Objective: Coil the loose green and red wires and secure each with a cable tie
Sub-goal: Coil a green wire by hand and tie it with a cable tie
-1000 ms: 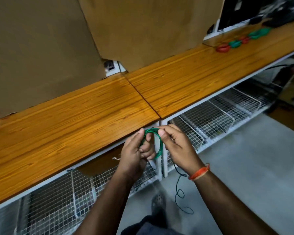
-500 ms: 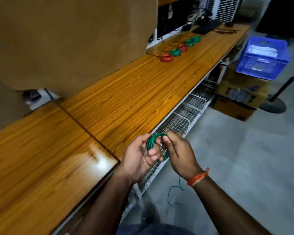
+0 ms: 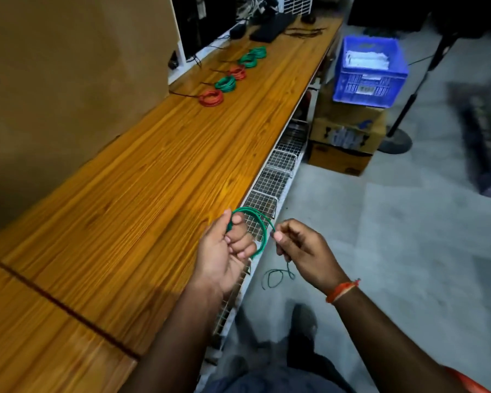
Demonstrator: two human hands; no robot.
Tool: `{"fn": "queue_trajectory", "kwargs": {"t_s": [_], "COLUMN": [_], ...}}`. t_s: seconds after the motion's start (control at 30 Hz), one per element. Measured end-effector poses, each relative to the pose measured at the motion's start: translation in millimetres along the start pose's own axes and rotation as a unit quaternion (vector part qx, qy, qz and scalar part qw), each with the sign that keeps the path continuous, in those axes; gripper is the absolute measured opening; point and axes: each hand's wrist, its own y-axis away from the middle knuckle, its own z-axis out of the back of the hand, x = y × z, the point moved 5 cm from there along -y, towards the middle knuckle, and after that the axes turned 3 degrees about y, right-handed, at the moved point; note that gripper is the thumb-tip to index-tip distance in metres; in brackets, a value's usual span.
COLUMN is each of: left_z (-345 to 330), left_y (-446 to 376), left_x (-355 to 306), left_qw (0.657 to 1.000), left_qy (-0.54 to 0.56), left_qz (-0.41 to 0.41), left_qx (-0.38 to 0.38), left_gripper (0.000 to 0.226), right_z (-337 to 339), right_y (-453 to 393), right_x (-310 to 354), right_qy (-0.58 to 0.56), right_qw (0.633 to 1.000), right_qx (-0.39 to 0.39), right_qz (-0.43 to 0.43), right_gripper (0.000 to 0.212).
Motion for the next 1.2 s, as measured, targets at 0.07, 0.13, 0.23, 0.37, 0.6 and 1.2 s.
{"fn": "queue_trajectory", "kwargs": {"t_s": [0.07, 0.13, 0.23, 0.37, 0.6, 1.2], "left_z": [-4, -12, -33, -72, -104, -150], "left_y": [-25, -51, -90, -145, -208, -346], "left_x": [0, 3, 8, 21, 42, 43], "left_qw": [1.0, 0.999, 0.997, 0.995, 0.96, 0.914], "left_qy": [0.022, 0.043, 0.066, 0.024, -0.181, -0.362], "left_qz": [-0.01, -0.017, -0.037, -0.089, -0.188, -0.182], "left_qx": [-0.01, -0.016, -0.019, -0.034, -0.105, -0.033], "left_gripper": [0.03, 0.035, 0.035, 0.023, 0.032, 0.043], "right_z": [24, 52, 95, 149, 186, 252], "right_y": [-10, -22, -48, -100, -157, -315], "right_x": [-23, -42, -54, -44, -7, -6], "right_qy": [0.004, 0.018, 0.052, 0.149, 0.2, 0.127], "right_qw": [1.0, 0.999, 0.997, 0.986, 0.953, 0.969], "right_qx": [-0.006, -0.032, -0.062, -0.015, 0.055, -0.008], "right_qz": [-0.012, -0.008, 0.008, 0.079, 0.22, 0.21], "right_gripper": [0.002, 0.003, 0.011, 0.011, 0.01, 0.014]}}
